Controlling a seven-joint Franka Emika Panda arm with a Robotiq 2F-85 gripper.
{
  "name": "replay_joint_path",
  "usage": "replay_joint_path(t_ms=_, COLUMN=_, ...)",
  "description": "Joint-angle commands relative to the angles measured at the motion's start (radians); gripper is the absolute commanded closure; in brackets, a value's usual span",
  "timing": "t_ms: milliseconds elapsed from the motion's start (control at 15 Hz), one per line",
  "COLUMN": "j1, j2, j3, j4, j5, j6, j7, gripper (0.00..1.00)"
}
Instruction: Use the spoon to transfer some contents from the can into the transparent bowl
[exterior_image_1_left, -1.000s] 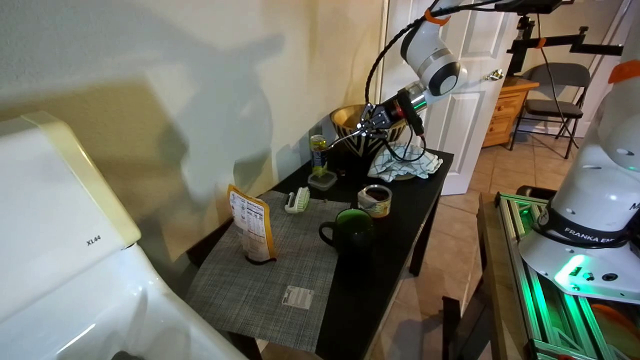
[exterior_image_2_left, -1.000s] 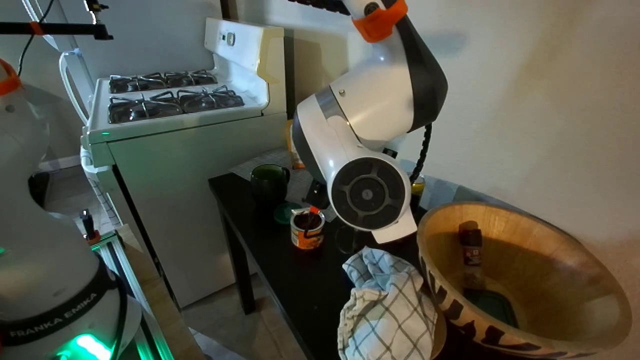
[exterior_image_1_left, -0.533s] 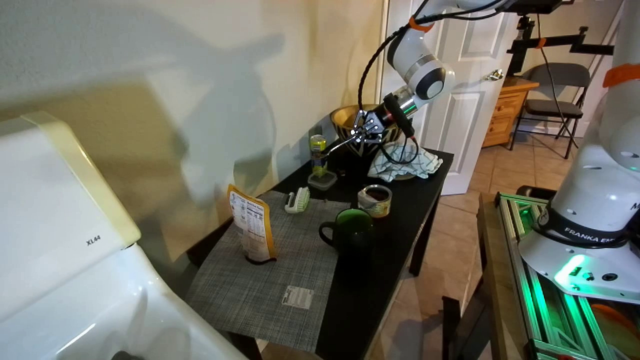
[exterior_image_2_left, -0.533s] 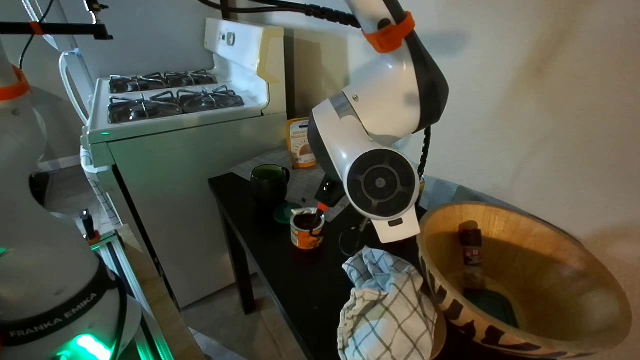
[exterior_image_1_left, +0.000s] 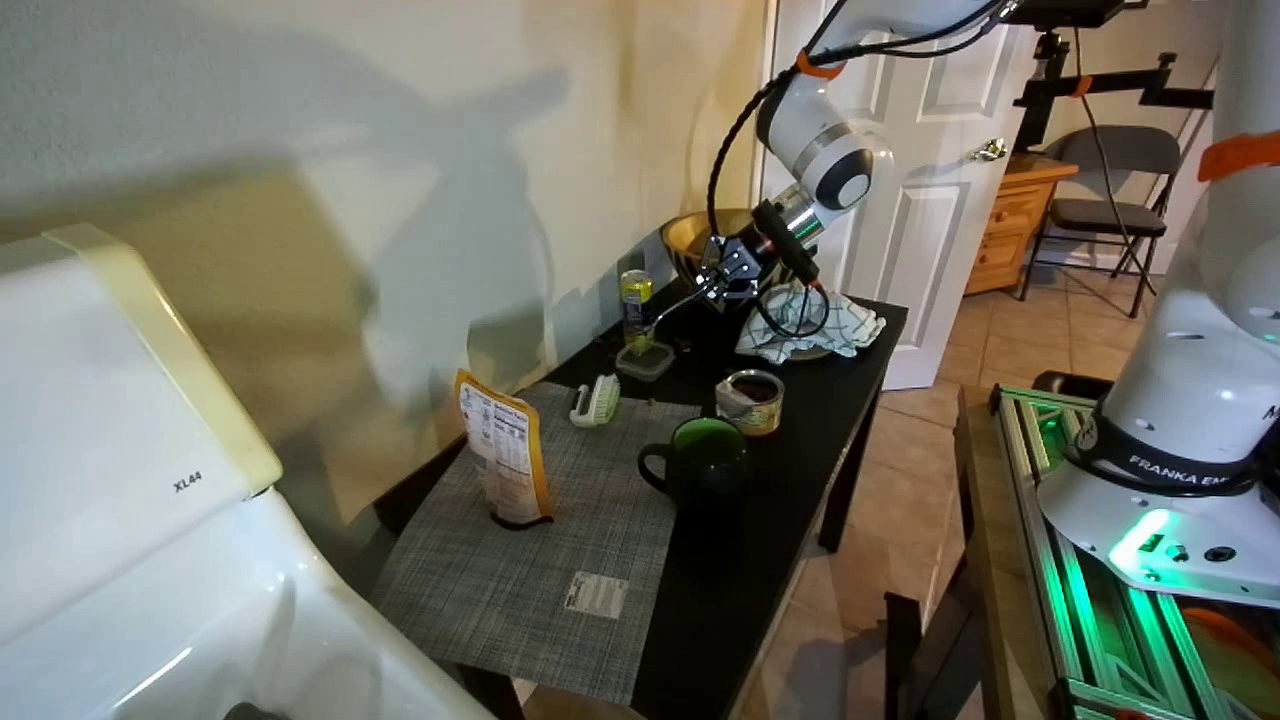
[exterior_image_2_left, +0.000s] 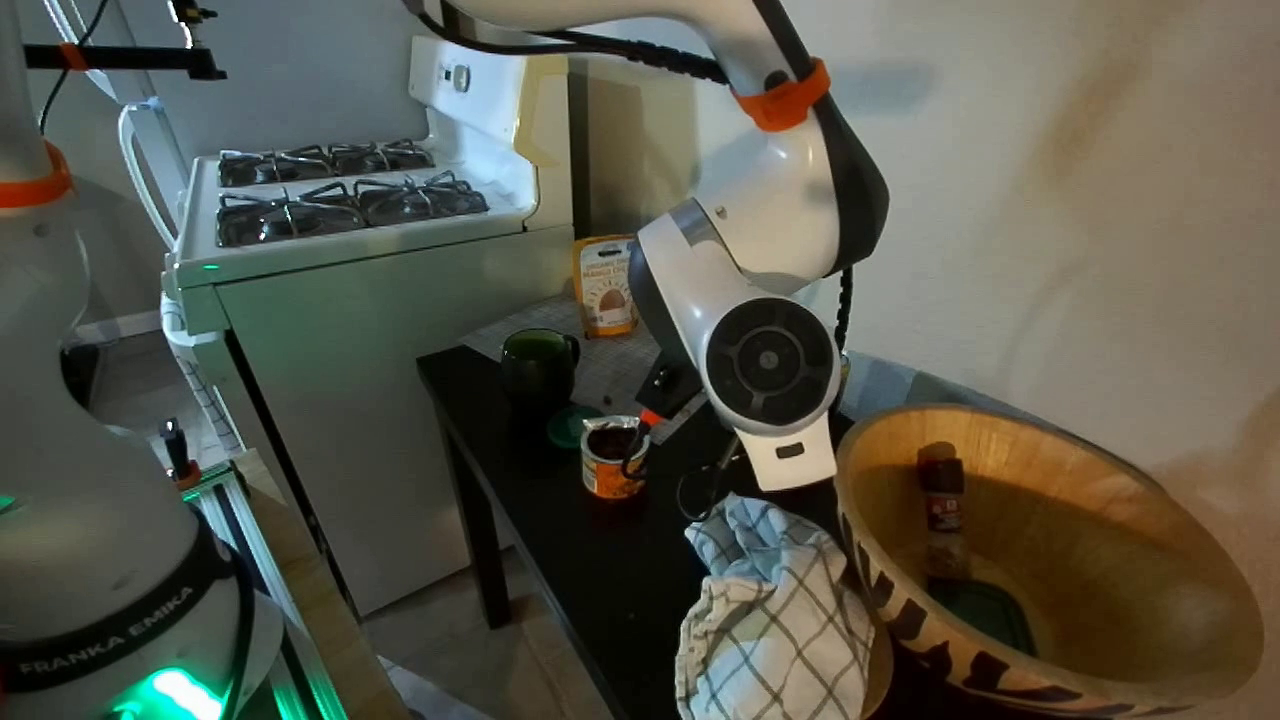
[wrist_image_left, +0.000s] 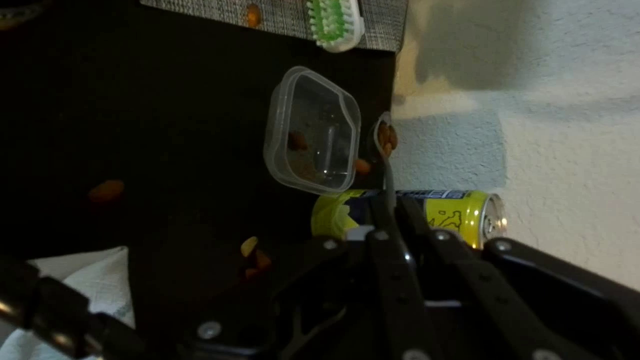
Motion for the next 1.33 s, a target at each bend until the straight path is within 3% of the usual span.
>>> replay_joint_path(t_ms=0, j1=0.018, j2=0.025, j3=0.005, j4=0.016, j5=-0.007, j6=0.046, j7=0.036, gripper=0.98)
replay_joint_path(t_ms=400, j1=0.037, j2=0.009, j3=0.003, j4=-0.010, j5=-0.075, j6=0.117, j7=0.067, gripper=0.98)
replay_joint_path(t_ms=1267, j1=0.037, j2=-0.105, j3=0.003, j4=-0.037, j5=-0.370, j6=0.150, j7=0.193, gripper=0.98)
